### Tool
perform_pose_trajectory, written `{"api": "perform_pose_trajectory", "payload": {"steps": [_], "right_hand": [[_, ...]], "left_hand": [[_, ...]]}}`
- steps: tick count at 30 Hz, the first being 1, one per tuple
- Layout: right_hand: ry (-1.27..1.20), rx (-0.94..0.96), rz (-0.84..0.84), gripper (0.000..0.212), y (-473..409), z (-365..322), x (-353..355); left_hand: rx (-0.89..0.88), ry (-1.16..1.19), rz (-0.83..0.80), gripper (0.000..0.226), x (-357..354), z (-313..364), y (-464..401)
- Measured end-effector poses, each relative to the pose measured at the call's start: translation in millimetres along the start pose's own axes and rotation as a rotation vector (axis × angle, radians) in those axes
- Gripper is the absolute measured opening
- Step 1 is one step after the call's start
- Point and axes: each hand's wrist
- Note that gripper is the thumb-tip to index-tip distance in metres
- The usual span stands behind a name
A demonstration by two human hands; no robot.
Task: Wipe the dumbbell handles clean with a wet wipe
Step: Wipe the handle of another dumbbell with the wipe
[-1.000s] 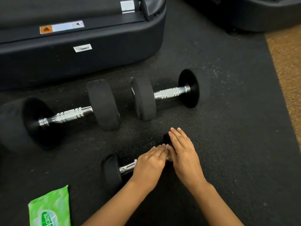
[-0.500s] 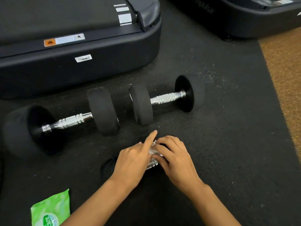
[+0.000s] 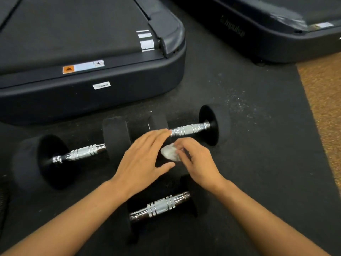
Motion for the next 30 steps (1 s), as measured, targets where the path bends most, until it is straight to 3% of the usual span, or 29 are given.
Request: {"api": "perform_pose_trajectory", "payload": {"steps": [7,10,14,19,25,30], "right_hand": [[0.045,-0.131,-0.097,0.007,-53.0,29.8,21.7],[0.150,-0.088,-0.152,0.007,-73.2,43.4,20.7],[0.308,0.073,-0.158,0.056,-91.3,68.3,9.3],[0.461,0.137,-0.243,0.031,-94.8,94.3,-13.0],[0.319,0.034,-0.372,0.004,-98.4,96.6,-16.9],[0.424,0.163,-0.345,0.029,-94.6,95.6,-26.6]], "left_hand": [[0.052,-0.106,-0.079,0.077,-2.0,-4.4,-49.2],[0.111,-0.107,-0.100,0.077,-15.5,-13.8,-59.7],[0.200,-0.123,-0.133,0.081,-37.7,-33.4,-60.4],[0.277,-0.001,-0.142,0.087,-63.1,-48.0,-50.9],[0.260,0.063,-0.091,0.084,-67.8,-48.9,-49.3],[0.231,0.080,-0.079,0.082,-68.2,-50.0,-49.0]]}}
Point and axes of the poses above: each hand's wrist, its own y-axis away from the middle knuckle, its own x-axis out of the back of the hand, z = x × y, and after that the axes turned 7 degrees about y, right-handed
